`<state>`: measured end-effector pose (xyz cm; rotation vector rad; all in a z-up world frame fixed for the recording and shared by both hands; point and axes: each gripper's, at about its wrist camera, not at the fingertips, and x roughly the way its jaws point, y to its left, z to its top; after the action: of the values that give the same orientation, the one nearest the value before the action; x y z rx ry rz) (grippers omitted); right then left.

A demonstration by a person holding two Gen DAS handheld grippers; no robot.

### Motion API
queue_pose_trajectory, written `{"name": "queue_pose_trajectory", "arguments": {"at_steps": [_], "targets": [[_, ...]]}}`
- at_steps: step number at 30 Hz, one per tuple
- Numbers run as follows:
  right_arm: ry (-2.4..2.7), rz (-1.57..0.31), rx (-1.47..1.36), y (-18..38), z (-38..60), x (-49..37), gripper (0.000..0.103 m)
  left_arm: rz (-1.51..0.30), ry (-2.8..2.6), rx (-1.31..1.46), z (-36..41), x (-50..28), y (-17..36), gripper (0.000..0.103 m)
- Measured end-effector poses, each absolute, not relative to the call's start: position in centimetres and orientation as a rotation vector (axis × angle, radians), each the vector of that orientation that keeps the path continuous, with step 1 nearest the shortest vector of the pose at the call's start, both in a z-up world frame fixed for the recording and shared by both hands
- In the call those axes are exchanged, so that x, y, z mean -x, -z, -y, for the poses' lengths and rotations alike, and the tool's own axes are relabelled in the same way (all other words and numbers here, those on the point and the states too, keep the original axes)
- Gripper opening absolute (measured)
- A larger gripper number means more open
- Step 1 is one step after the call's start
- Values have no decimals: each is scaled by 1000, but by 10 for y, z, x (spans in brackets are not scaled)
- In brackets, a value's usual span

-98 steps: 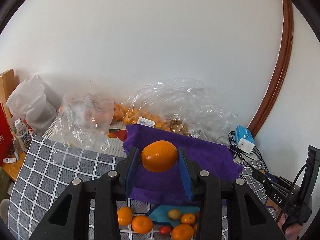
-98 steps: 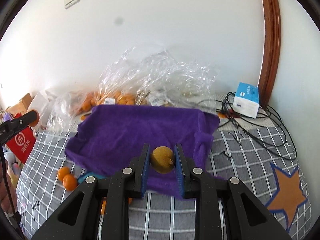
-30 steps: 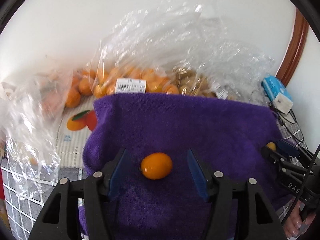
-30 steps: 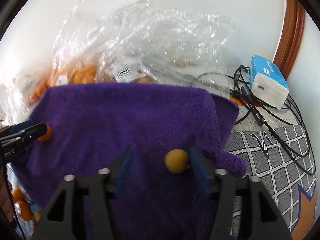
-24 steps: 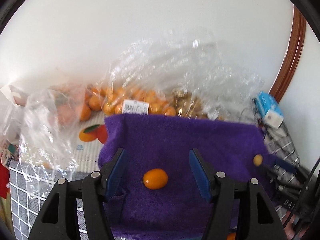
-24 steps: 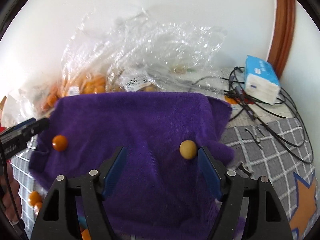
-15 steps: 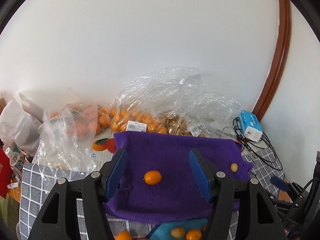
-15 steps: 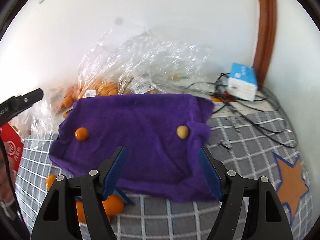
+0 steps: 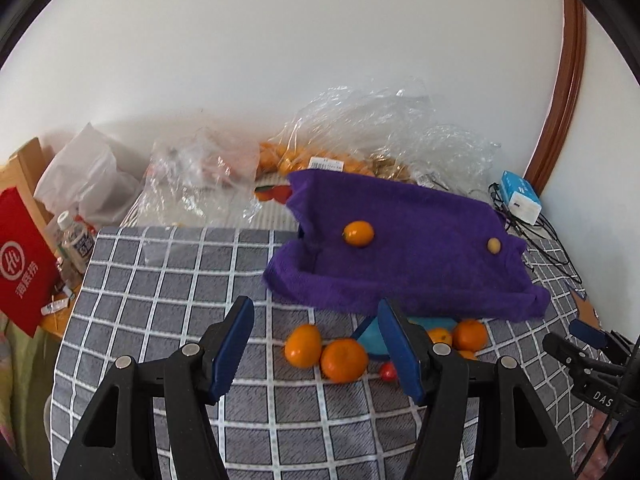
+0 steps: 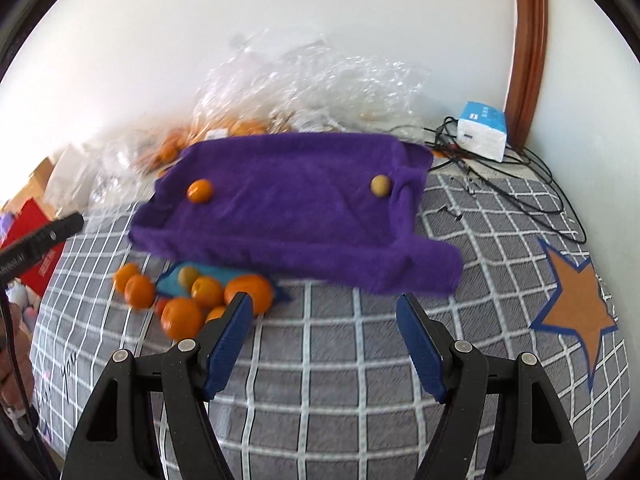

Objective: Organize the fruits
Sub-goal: 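Move both tools back toward the fruit pile and grasp an orange with the right tool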

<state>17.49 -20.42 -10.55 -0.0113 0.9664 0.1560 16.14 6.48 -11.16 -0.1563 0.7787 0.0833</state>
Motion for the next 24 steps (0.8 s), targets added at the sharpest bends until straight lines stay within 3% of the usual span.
{"name": "queue_pose_trajectory", "arguments": {"at_steps": [7, 12, 24], "targets": [[-211, -925, 34, 114, 196, -146, 67, -820, -159, 228, -88, -126, 155, 65], [-248, -953, 28, 131, 193, -140, 51, -848, -197, 289, -103, -110, 184, 67], [-288, -946, 12, 147, 166, -168, 48, -842, -214, 286, -106, -108, 207, 73]]}}
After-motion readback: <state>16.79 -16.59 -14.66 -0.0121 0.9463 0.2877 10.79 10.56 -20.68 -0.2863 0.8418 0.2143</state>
